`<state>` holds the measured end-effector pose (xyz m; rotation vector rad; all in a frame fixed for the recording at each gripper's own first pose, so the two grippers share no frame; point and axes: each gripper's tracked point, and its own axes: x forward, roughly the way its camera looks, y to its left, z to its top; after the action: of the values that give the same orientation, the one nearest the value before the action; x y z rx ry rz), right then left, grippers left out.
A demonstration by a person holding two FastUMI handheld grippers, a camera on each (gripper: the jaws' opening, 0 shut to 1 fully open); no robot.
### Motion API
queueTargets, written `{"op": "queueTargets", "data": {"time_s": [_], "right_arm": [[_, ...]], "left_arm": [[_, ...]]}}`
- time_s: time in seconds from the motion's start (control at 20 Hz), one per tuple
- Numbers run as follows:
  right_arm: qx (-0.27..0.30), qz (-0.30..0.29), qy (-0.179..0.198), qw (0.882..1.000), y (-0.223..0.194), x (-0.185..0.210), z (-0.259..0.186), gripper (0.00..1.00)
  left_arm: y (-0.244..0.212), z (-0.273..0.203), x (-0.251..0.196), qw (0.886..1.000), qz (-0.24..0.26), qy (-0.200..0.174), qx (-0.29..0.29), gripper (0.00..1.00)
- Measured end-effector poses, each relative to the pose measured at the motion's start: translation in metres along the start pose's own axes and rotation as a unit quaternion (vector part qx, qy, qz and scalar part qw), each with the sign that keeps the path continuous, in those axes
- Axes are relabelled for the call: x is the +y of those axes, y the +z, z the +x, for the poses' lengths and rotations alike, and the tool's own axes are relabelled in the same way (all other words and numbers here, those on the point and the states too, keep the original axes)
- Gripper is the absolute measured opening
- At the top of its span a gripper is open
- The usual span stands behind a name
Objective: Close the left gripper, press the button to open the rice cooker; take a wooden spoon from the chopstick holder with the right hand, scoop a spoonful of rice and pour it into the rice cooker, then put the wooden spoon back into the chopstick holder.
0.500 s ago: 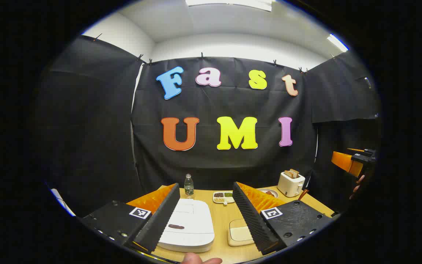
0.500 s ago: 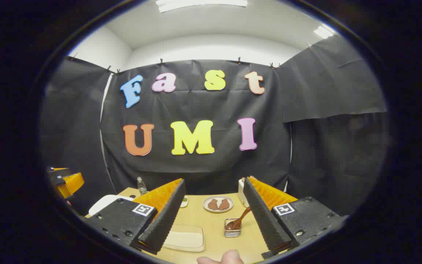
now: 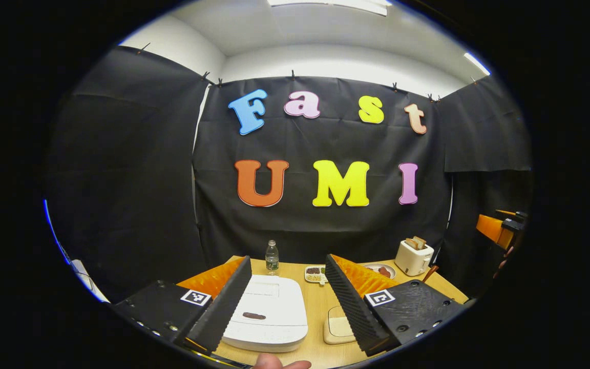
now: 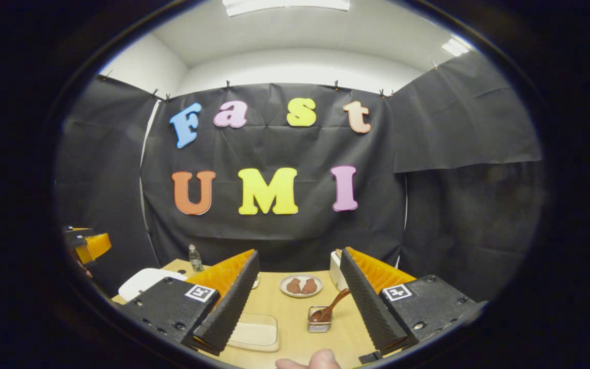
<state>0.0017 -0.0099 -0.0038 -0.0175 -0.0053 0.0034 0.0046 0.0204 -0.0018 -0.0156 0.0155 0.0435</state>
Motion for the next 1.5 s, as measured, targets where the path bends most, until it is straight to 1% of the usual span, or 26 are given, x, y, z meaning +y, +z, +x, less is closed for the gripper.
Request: {"op": "queueTargets", "data": {"time_s": [0.1,0.15,0.3,0.4,0.45,0.5,0.65,0.7,0.85,0.9,0.95,1.0,1.05,1.1,1.2,1.25,1.3,1.35,1.4,1.45,1.5], "right_arm": [[0.001,0.002,0.0,1.0,-0.001,0.0,0.001,1.0],[0.002,0.003,0.0,1.0,-0.001,0.0,0.002,0.99],[0.003,0.002,0.002,1.0,-0.003,0.002,0.005,0.99],[0.004,0.003,0.005,1.0,-0.004,0.006,0.007,1.0],[0.004,0.003,0.006,1.0,-0.004,0.007,0.008,0.99],[0.005,0.003,0.008,1.0,-0.005,0.009,0.009,1.0],[0.01,0.001,0.011,1.0,-0.008,0.01,0.01,0.99],[0.011,0.0,0.011,1.0,-0.008,0.01,0.011,1.0],[0.011,0.0,0.011,1.0,-0.009,0.009,0.013,1.0],[0.011,0.001,0.012,1.0,-0.009,0.009,0.014,0.98],[0.013,0.003,0.014,1.0,-0.012,0.009,0.016,1.0],[0.016,0.005,0.017,1.0,-0.013,0.009,0.018,0.98],[0.018,0.006,0.02,1.0,-0.016,0.008,0.021,0.98],[0.02,0.005,0.023,1.0,-0.017,0.008,0.024,0.99],[0.021,0.005,0.025,0.999,-0.019,0.004,0.029,1.0],[0.022,0.005,0.026,0.999,-0.02,0.003,0.031,0.99],[0.023,0.005,0.026,0.999,-0.021,0.002,0.034,1.0],[0.024,0.005,0.026,0.999,-0.022,-0.001,0.036,1.0],[0.026,0.005,0.025,0.999,-0.023,-0.003,0.041,1.0],[0.029,0.004,0.024,0.999,-0.024,-0.006,0.045,1.0],[0.031,0.004,0.023,0.999,-0.027,-0.009,0.048,1.0]], "left_arm": [[0.0,0.0,0.004,1.0,-0.003,0.003,0.001,0.94],[-0.001,-0.001,0.005,1.0,-0.005,0.003,0.002,0.94],[-0.002,0.0,0.008,1.0,-0.005,0.004,0.006,0.94],[-0.003,-0.001,0.01,1.0,-0.005,0.003,0.007,0.94],[-0.003,-0.002,0.011,1.0,-0.006,0.002,0.009,0.94],[-0.003,-0.002,0.012,1.0,-0.006,0.002,0.011,0.94],[-0.008,-0.003,0.014,1.0,-0.008,-0.005,0.02,0.94],[-0.01,-0.004,0.014,1.0,-0.008,-0.006,0.025,0.94],[-0.018,-0.008,0.012,0.999,-0.018,-0.014,0.048,0.94],[-0.025,-0.005,0.012,0.998,-0.022,-0.021,0.059,0.94],[-0.033,-0.002,0.013,0.997,-0.024,-0.025,0.076,0.94],[-0.045,0.001,0.019,0.995,-0.023,-0.023,0.094,0.94],[-0.06,0.004,0.023,0.993,-0.024,-0.018,0.114,0.94],[-0.068,0.004,0.028,0.99,-0.026,-0.013,0.136,0.9],[-0.084,0.004,0.038,0.985,-0.033,0.0,0.168,0.58],[-0.09,0.008,0.046,0.983,-0.037,0.011,0.179,0.44],[-0.097,0.011,0.052,0.98,-0.042,0.02,0.192,0.36],[-0.102,0.014,0.055,0.978,-0.048,0.023,0.202,0.19],[-0.107,0.018,0.056,0.975,-0.055,0.023,0.212,0.1],[-0.111,0.019,0.056,0.973,-0.06,0.017,0.223,0.03],[-0.117,0.024,0.057,0.971,-0.061,0.018,0.23,0.02]]}}
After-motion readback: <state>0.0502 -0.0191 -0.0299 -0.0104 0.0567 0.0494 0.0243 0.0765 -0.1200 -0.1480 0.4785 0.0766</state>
